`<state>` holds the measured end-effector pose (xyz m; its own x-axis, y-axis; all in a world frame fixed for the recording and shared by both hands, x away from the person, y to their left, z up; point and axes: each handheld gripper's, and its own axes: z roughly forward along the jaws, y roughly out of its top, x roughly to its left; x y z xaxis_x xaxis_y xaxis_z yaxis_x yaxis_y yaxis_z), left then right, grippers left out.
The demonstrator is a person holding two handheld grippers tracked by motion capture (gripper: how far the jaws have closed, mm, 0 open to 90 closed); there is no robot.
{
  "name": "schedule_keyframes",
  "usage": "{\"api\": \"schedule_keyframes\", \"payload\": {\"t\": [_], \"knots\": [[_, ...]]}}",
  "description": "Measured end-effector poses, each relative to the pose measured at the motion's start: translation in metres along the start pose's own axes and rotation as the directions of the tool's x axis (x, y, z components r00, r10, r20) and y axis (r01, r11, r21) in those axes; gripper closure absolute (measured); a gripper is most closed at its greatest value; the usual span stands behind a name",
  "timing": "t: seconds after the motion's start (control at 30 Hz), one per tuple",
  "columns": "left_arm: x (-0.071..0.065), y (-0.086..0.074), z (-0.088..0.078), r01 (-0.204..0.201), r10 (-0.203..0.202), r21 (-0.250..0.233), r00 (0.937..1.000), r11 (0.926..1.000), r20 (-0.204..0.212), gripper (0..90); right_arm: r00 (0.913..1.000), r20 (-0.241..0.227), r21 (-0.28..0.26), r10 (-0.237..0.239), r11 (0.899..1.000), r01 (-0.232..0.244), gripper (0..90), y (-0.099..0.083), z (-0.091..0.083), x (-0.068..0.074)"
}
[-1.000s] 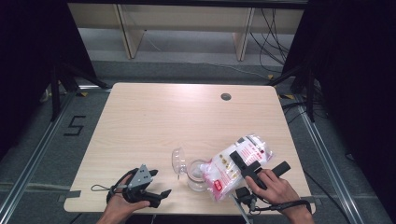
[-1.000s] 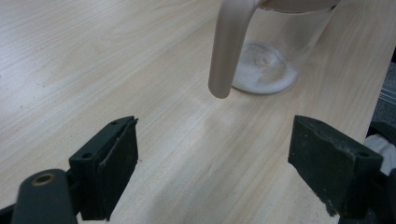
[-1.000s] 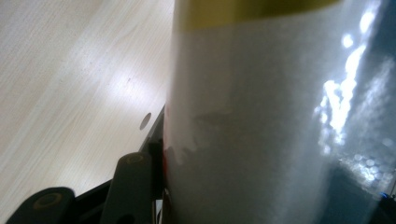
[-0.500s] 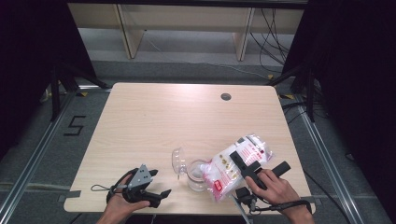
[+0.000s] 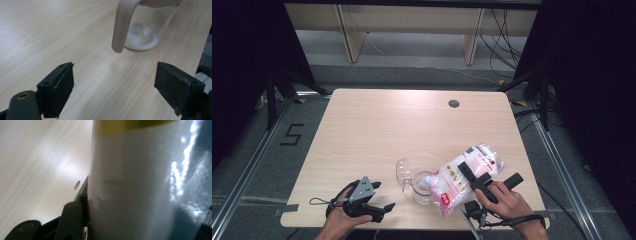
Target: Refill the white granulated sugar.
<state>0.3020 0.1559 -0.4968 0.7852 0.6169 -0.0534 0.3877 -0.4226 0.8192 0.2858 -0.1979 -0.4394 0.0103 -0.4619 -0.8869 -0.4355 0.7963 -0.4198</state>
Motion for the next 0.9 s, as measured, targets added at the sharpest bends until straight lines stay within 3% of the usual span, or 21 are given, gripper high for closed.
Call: {"api": "schedule_keyframes", "payload": {"t": [0.13, 0.17, 0.67, 0.7, 0.77, 0.9], "knots": [[-0.0007, -0.0001, 0.0004, 0.004, -0.004, -0.007, 1.0, 1.0, 0.002, 15.5, 0.9998, 0.002, -0.004, -0.018, 1.0, 0.018, 56.5, -0.0002, 0.0004, -0.0006], [-0.0007, -0.0001, 0.0004, 0.004, -0.004, -0.007, 1.0, 1.0, 0.001, 15.5, 1.0, -0.001, 0.001, 0.009, 1.0, -0.009, 56.5, 0.0006, -0.0001, 0.001], [-0.001, -0.0001, 0.0003, 0.007, -0.007, -0.008, 1.0, 0.9999, 0.001, 15.5, 1.0, 0.004, -0.001, 0.0, 1.0, 0.0, 57.1, 0.0008, -0.0009, -0.0001], [-0.0015, -0.0001, 0.0007, 0.013, -0.013, -0.013, 0.9999, 0.9998, 0.002, 15.5, 0.9998, 0.0, 0.002, 0.018, 1.0, -0.018, 57.1, 0.001, -0.0015, 0.0006], [-0.0011, -0.0001, 0.0003, 0.009, -0.009, -0.008, 1.0, 0.9999, 0.002, 15.5, 0.9999, 0.005, -0.004, -0.011, 1.0, 0.011, 57.2, 0.0005, -0.0009, -0.0009], [-0.0017, 0.0001, 0.0005, 0.015, -0.015, -0.014, 0.9999, 0.9998, 0.002, 15.5, 1.0, 0.006, -0.004, -0.003, 1.0, 0.003, 57.3, 0.0001, -0.0014, -0.0009]]}}
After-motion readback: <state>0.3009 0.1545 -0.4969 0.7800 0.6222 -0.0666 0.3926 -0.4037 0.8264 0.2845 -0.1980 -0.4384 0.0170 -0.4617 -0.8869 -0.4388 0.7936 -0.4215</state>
